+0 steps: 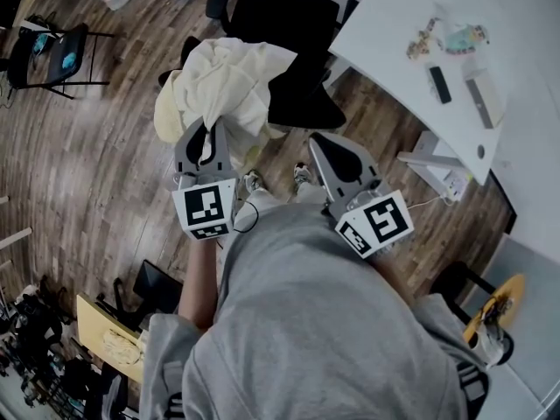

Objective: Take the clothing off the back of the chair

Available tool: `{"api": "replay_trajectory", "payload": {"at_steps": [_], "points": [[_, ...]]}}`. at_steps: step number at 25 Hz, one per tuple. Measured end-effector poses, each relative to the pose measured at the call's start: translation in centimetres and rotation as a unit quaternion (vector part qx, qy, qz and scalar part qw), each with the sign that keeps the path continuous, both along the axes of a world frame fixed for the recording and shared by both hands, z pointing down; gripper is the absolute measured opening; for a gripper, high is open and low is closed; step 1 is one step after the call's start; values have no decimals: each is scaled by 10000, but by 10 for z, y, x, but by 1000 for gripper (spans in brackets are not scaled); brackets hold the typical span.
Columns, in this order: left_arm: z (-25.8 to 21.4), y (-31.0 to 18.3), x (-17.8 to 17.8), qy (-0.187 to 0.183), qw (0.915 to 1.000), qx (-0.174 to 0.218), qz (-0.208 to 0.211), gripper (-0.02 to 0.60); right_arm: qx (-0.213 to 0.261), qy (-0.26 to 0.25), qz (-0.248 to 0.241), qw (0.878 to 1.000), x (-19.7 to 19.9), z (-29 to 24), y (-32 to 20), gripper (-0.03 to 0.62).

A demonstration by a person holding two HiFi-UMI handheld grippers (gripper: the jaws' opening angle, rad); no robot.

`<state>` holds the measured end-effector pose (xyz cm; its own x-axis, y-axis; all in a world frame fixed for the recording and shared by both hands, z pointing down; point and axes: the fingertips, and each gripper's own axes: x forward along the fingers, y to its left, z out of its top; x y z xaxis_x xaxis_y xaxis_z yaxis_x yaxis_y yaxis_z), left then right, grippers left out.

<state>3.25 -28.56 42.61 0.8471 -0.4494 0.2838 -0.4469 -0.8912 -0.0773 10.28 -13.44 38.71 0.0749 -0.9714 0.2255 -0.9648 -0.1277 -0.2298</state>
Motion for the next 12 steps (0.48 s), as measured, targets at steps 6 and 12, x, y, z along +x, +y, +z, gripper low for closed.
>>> {"api": "replay_trajectory", "payload": {"at_steps": [6, 12], "points": [[-16, 1, 1, 105, 9997, 156, -184, 46, 107, -4, -122, 9999, 8, -2, 7, 34], [-30, 3, 0, 191, 9988, 317, -335, 47, 187, 2, -244, 9995, 11, -6, 10, 34]]}}
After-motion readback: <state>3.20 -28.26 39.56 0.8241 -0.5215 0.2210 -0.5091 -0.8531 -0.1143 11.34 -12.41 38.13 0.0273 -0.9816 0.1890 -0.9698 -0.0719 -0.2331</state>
